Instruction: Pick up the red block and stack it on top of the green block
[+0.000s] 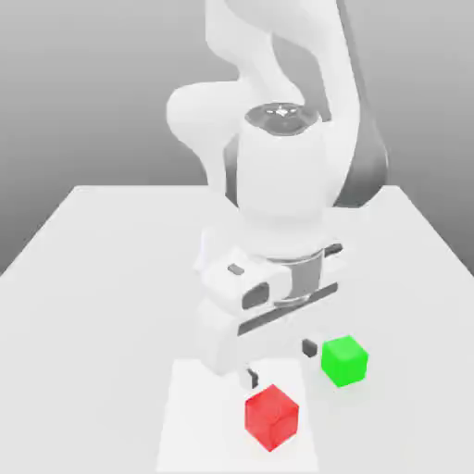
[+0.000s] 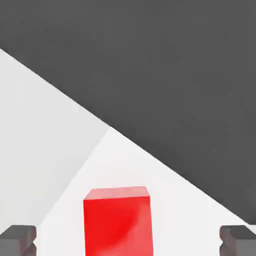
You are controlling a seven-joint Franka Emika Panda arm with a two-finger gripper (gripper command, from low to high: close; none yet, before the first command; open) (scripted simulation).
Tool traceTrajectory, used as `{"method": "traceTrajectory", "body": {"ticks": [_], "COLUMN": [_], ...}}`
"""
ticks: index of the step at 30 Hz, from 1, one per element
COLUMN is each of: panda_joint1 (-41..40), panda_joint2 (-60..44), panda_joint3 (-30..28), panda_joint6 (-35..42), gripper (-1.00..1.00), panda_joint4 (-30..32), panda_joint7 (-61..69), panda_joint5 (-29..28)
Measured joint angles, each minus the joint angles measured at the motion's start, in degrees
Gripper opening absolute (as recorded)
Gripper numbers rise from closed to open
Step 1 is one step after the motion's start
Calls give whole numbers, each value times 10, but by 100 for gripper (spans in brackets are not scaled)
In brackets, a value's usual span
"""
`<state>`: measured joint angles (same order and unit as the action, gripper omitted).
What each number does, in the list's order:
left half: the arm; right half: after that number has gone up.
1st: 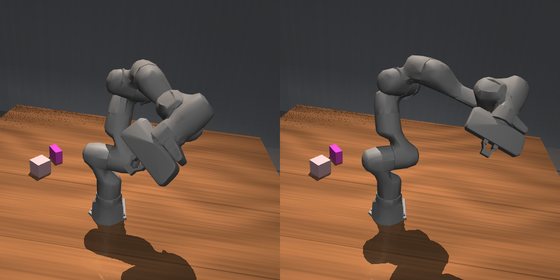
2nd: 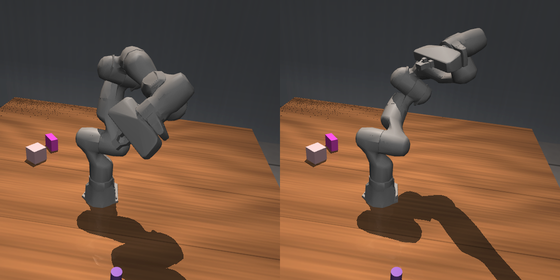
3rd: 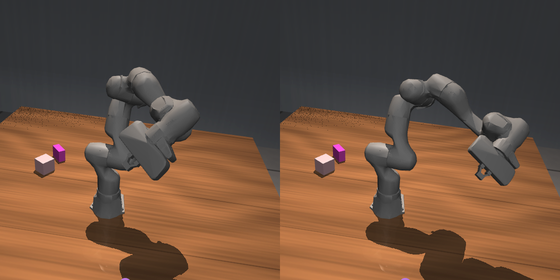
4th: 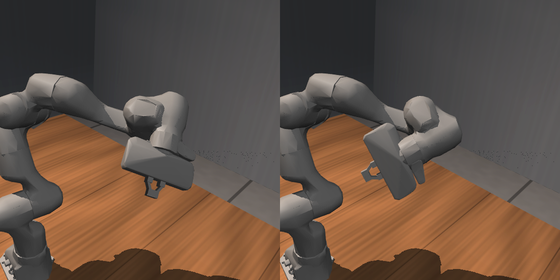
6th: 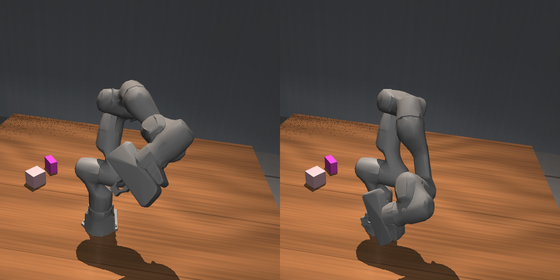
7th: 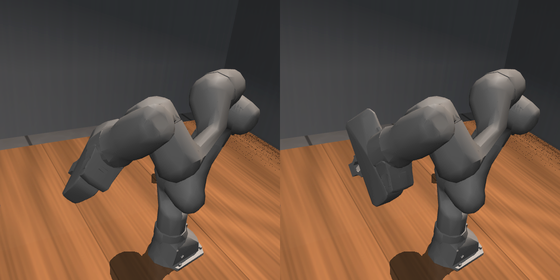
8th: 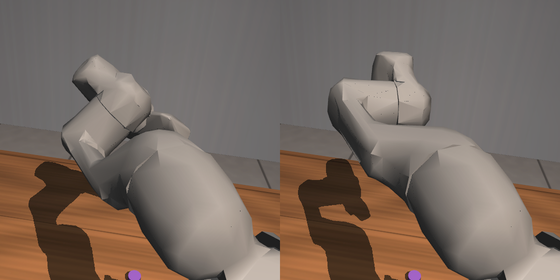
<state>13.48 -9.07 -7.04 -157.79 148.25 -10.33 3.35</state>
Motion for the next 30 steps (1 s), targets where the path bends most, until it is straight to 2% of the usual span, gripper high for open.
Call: {"method": "traceTrajectory", "body": {"ticks": [4, 5, 12, 17, 26, 30], "panda_joint1": [-15, -19, -19, -10, 116, 137], "panda_joint2": [-83, -96, -95, -5, 174, 145], "panda_joint3": [20, 25, 25, 9, 70, 78], "panda_joint6": [-68, -78, -77, -1, 45, -3], "gripper": [0, -100, -100, -100, -100, -100], "panda_joint4": [-10, -12, -12, 2, 136, 154], "panda_joint7": [20, 23, 21, -1, 186, 217], "panda_joint5": [21, 25, 23, -7, -28, -27]}}
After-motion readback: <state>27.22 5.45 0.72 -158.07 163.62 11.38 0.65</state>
